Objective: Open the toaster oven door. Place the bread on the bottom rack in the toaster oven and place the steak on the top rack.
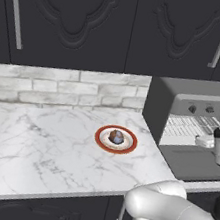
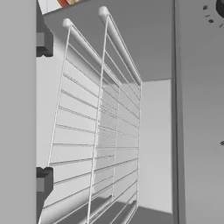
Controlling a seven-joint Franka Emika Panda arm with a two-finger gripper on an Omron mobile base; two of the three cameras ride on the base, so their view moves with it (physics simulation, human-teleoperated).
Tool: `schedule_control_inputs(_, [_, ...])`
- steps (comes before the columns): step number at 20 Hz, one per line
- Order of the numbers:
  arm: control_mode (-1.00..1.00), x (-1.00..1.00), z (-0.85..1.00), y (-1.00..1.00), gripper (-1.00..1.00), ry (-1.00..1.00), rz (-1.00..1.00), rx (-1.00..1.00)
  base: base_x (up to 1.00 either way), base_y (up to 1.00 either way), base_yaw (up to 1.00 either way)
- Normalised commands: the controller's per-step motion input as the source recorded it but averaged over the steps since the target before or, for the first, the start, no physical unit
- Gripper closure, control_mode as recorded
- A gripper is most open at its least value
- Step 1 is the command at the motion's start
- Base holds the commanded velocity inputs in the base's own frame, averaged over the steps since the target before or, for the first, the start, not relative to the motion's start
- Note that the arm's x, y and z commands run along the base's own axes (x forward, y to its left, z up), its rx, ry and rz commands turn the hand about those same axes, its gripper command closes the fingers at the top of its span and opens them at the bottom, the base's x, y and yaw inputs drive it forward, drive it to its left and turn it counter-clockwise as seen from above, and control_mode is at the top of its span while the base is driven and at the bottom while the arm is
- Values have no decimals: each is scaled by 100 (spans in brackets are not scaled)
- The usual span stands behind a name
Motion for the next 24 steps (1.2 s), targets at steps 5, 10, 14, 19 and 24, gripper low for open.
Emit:
schedule_control_inputs(5, [-100, 22, 0, 1, -100, 0, 0, 5, 0, 0, 0])
schedule_control_inputs(10, [-100, 21, -7, 0, -100, 0, 0, 7, 0, 0, 0])
schedule_control_inputs(14, [-100, 18, -16, 0, -100, 0, 0, 3, 0, 0, 0])
schedule_control_inputs(19, [-100, 17, -10, -2, -100, 0, 0, 2, 0, 0, 0])
schedule_control_inputs(24, [-100, 20, -6, -2, -100, 0, 0, 3, 0, 0, 0])
